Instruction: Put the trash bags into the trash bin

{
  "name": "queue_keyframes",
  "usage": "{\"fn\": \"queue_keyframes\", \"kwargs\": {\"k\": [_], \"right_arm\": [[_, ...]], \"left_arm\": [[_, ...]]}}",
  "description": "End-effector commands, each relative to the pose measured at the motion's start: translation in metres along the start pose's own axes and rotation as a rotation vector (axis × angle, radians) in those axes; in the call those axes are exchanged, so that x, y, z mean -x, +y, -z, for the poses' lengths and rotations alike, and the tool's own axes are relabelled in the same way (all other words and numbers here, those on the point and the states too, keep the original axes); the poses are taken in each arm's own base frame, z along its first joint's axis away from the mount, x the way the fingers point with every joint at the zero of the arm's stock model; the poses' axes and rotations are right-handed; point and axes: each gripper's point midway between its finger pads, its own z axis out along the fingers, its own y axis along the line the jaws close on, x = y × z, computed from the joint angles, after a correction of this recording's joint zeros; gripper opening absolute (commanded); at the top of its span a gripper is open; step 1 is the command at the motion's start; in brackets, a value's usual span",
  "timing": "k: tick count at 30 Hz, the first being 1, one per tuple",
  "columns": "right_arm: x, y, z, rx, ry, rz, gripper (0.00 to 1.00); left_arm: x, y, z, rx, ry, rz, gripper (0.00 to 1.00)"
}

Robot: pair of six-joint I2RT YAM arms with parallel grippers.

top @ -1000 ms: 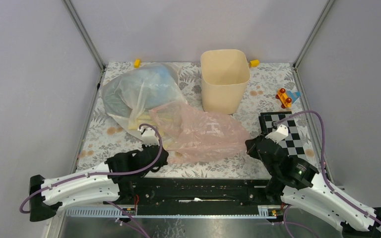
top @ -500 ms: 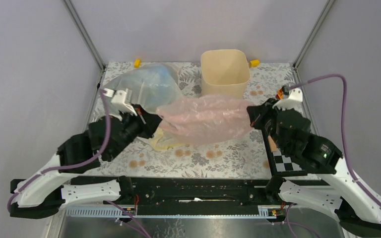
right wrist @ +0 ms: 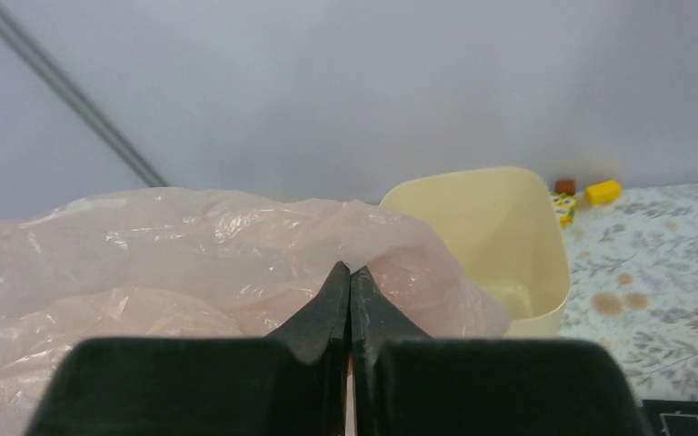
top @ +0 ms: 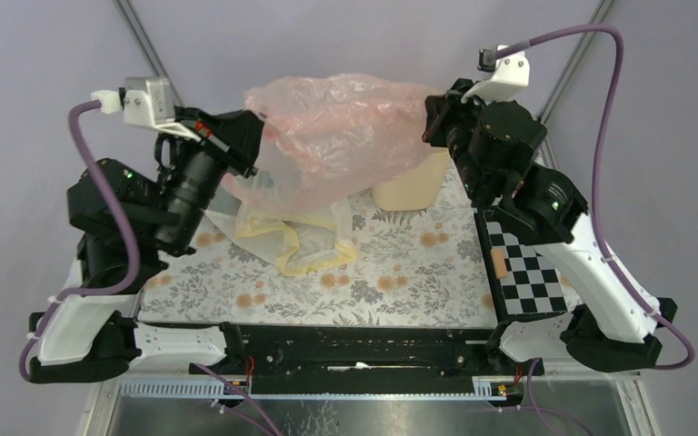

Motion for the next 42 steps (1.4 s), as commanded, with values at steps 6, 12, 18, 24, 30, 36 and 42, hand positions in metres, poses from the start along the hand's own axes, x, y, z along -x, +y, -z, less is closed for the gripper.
{"fn": "queue_keyframes", "kwargs": {"k": [6,12,18,24,30,36,42], "right_arm": [[0.069,-0.048,-0.033,-0.272,-0.189,0.078,0.0],[0.081,-0.062,-0.051,-0.311,-0.21,0.1,0.0],[0.025,-0.076,-0.095,-0.345,-0.098,0.173,0.0],[-0.041,-0.085,-0.142,-0.244,0.108,0.125,0.0],[-0.11,-0.105,-0.167,-0.248,0.345,0.141,0.0],[-0.181,-0.133,-0.172,-0.253,0.535,0.096,0.0],[-0.227,-0.157,-0.182,-0.266,0.651,0.069,0.0]], "left_arm": [[0.014,-0.015,-0.063,0.167,-0.166,-0.212,0.0],[0.003,-0.014,-0.093,0.225,-0.173,-0.275,0.0],[-0.026,0.003,-0.126,0.212,-0.137,-0.281,0.0],[-0.049,0.034,-0.159,0.236,-0.077,-0.266,0.0],[-0.06,0.024,-0.178,0.109,-0.053,-0.202,0.0],[-0.1,0.014,-0.2,0.03,0.025,-0.215,0.0],[-0.121,0.011,-0.218,-0.027,0.036,-0.217,0.0]]}}
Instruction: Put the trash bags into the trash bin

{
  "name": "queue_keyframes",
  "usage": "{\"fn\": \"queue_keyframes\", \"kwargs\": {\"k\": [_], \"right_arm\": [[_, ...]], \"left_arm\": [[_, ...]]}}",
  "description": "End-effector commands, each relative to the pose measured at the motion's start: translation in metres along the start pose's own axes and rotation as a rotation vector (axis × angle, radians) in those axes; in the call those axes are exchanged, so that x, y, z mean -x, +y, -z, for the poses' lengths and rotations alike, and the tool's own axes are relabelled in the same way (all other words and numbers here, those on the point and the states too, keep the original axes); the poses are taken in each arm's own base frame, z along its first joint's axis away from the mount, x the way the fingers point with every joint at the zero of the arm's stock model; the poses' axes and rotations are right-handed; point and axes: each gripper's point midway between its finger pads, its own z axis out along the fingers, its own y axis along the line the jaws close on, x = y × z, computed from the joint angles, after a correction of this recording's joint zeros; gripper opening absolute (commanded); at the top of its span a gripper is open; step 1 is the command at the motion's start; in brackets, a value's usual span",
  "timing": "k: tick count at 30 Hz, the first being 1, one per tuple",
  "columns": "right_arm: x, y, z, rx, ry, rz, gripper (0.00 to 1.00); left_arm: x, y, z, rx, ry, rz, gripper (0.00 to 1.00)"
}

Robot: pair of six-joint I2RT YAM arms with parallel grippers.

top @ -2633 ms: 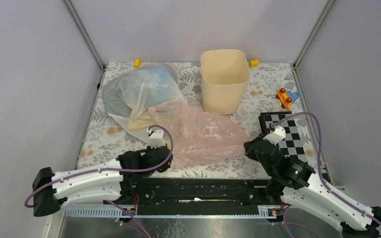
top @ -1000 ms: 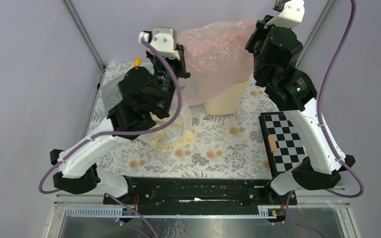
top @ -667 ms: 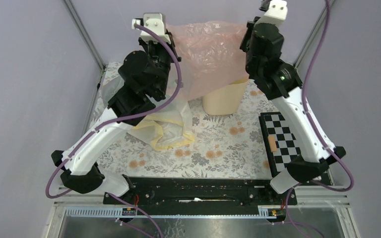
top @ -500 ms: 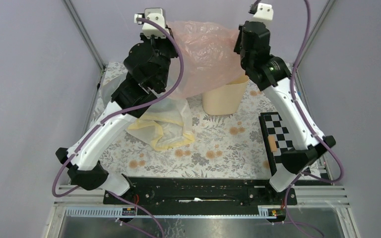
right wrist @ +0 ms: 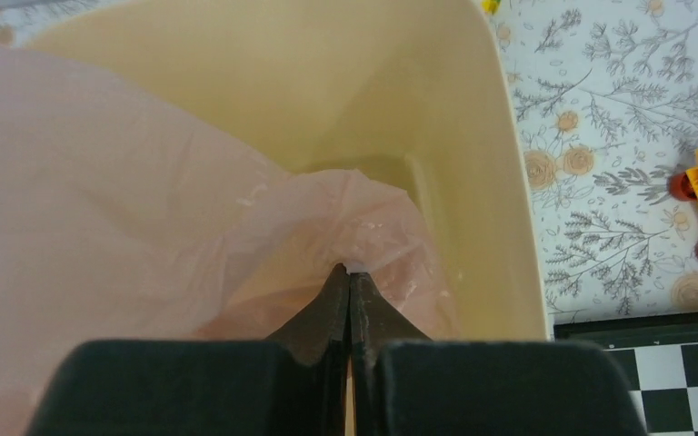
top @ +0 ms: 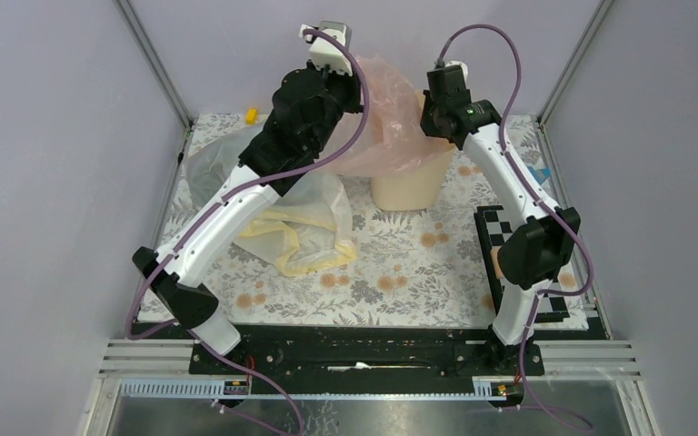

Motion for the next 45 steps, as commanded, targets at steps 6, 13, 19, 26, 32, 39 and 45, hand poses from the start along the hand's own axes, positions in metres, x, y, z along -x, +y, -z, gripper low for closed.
{"fn": "queue_keyframes", "kwargs": {"k": [6,13,19,26,32,39,45], "right_arm": [[0.029,-0.011,0.013,0.073,-0.018,-0.013,0.26],[0.059,-0.037,0.069,0.073,-0.132,0.037,0.52],[0.059,-0.006,0.121,0.348,-0.257,0.191,0.68],[0.064,0.026,0.171,0.6,-0.411,0.262,0.88],[0.063,0.036,0.147,0.624,-0.367,0.238,0.91],[0.074,0.027,0.122,0.526,-0.377,0.111,0.48],[0.071,-0.01,0.101,0.327,-0.343,0.037,0.05]], "left_arm": [[0.001,-0.026,-0.033,-0.136,-0.058,0.039,0.0],[-0.003,-0.048,-0.055,-0.216,-0.056,0.088,0.0],[-0.003,-0.075,-0.067,-0.321,-0.062,0.185,0.0],[0.013,-0.108,-0.064,-0.477,-0.091,0.378,0.0],[0.004,-0.121,-0.073,-0.516,-0.058,0.447,0.0],[0.008,-0.13,-0.062,-0.585,-0.047,0.501,0.01],[0.034,-0.115,-0.034,-0.543,-0.043,0.43,0.57]]}}
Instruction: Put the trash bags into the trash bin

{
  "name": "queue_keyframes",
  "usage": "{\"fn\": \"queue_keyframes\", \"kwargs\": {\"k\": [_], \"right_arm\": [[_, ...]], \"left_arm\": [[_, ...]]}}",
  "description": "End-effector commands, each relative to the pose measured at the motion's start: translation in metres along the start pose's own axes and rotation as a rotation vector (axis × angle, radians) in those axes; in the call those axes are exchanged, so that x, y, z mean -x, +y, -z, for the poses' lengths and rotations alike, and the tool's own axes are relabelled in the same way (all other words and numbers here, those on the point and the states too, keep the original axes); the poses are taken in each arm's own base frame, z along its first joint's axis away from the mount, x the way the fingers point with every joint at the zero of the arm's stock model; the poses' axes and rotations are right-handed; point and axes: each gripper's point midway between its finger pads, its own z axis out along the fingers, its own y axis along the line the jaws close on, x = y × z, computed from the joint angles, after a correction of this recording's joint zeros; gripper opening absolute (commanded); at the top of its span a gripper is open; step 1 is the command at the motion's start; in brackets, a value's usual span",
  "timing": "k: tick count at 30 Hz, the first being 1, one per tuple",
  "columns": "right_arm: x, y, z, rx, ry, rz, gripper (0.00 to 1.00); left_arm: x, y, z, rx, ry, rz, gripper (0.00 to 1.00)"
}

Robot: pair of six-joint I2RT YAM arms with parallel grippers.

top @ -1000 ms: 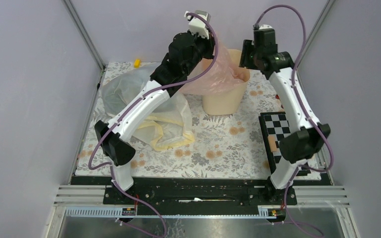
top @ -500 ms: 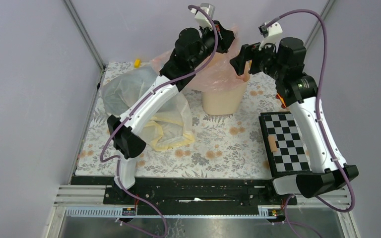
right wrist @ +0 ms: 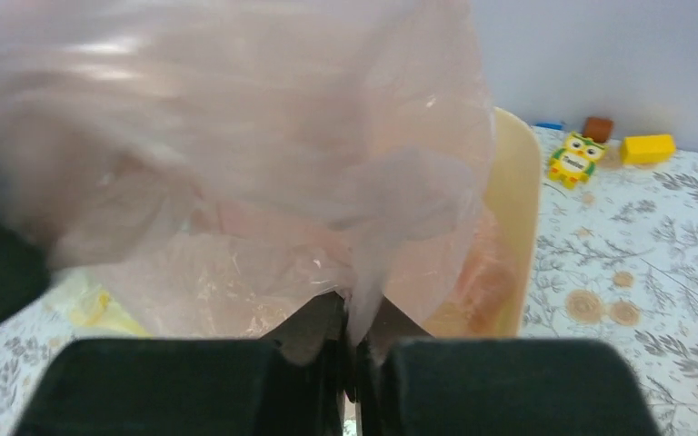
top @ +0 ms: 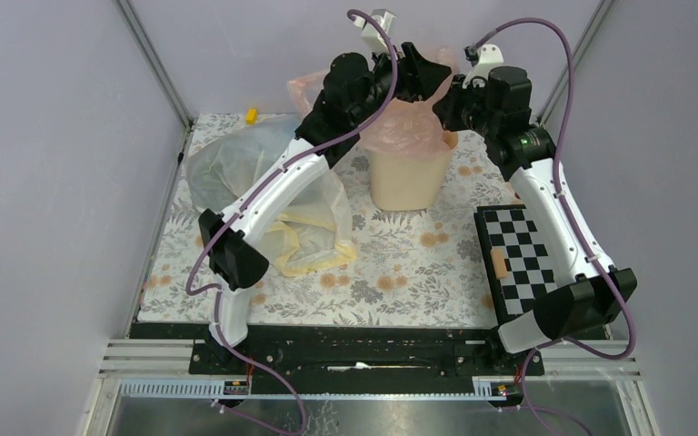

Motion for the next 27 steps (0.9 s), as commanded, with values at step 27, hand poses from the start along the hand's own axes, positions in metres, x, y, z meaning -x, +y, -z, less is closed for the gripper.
{"fn": "queue_keyframes", "kwargs": {"k": [27], "right_arm": [[-0.006,-0.013,0.016,-0.026,0.034,-0.073,0.12]], "left_arm": [[0.086,0.17,0.173,0.507,0.043,-0.088,0.99]]}}
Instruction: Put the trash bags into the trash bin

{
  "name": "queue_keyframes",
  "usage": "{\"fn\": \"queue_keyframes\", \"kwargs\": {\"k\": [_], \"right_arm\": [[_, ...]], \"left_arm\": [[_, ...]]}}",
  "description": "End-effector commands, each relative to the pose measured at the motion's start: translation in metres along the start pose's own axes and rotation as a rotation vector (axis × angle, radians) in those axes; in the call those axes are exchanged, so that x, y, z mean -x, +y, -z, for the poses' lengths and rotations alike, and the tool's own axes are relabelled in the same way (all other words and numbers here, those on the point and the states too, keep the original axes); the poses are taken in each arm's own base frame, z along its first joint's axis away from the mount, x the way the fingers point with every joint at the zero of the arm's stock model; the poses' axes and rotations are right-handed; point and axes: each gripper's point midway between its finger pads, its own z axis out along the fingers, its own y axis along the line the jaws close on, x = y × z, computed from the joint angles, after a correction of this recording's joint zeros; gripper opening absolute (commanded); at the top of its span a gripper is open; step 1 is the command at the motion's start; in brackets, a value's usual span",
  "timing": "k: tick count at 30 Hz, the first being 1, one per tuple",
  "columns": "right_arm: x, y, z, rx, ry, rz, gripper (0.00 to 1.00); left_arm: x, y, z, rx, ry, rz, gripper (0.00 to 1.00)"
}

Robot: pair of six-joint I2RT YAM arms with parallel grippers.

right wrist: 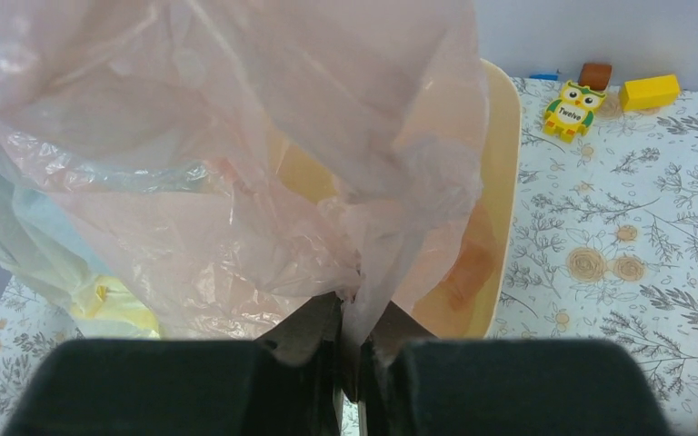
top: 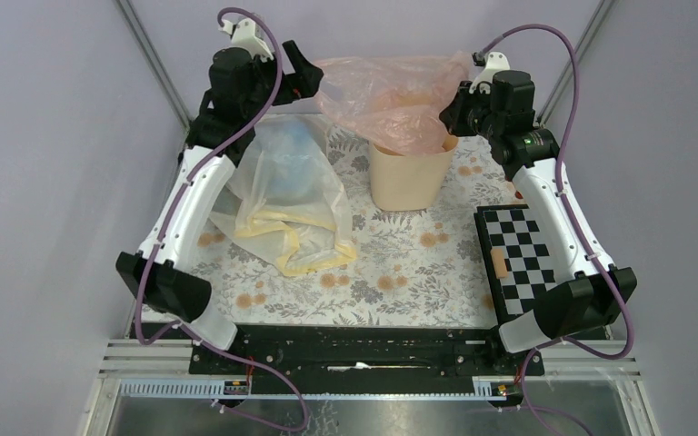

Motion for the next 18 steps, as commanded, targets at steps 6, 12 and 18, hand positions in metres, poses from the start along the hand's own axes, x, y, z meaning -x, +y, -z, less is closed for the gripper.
{"fn": "queue_keyframes", "kwargs": {"k": [6,12,18], "right_arm": [[0.009,0.009,0.016,0.031,-0.006,0.012,0.12],[0.006,0.003,0.015,0.001,0.007,0.016,0.11],[0.004,-0.033,0.006,-0.203,0.027,-0.019,0.14]], "left_arm": [[-0.018,0.011,-0.028,-0.111,0.028,0.066,0.87],[-0.02,0.015,-0.046,-0.131,0.0,0.075,0.36],[-0.023,-0.004,-0.042,-0.248,0.005,0.104,0.0]]}}
